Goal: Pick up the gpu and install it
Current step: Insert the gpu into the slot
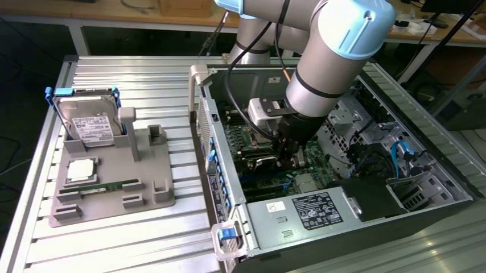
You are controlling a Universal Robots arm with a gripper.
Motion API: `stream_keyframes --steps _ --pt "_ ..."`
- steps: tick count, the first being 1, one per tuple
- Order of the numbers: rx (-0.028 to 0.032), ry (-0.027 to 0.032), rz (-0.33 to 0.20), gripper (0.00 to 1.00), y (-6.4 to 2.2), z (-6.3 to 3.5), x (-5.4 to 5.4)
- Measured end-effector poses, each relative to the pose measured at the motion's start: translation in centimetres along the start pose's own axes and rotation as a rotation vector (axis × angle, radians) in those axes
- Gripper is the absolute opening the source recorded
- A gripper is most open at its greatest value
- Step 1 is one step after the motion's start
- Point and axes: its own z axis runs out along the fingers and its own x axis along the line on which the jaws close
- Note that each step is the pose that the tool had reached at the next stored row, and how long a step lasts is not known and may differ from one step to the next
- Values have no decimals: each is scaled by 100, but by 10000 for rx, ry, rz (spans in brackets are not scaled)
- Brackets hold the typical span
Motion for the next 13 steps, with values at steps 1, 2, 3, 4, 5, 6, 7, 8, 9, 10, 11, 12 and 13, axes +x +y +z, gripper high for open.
stream_keyframes --steps 1,2,3,4,5,6,7,8,9,10,11,12,13 --pt "0 0 0 27 0 0 0" --pt "0 0 1 27 0 0 0" --pt "0 1 0 27 0 0 0" --pt "0 0 0 27 0 0 0" --pt "0 0 0 27 0 0 0" --pt "0 0 0 27 0 0 0" --pt "0 0 0 27 0 0 0" --pt "0 0 0 27 0 0 0" --pt "0 0 0 27 0 0 0" --pt "0 0 0 27 0 0 0" --pt "0 0 0 27 0 0 0" --pt "0 1 0 27 0 0 0" --pt "0 0 0 27 0 0 0"
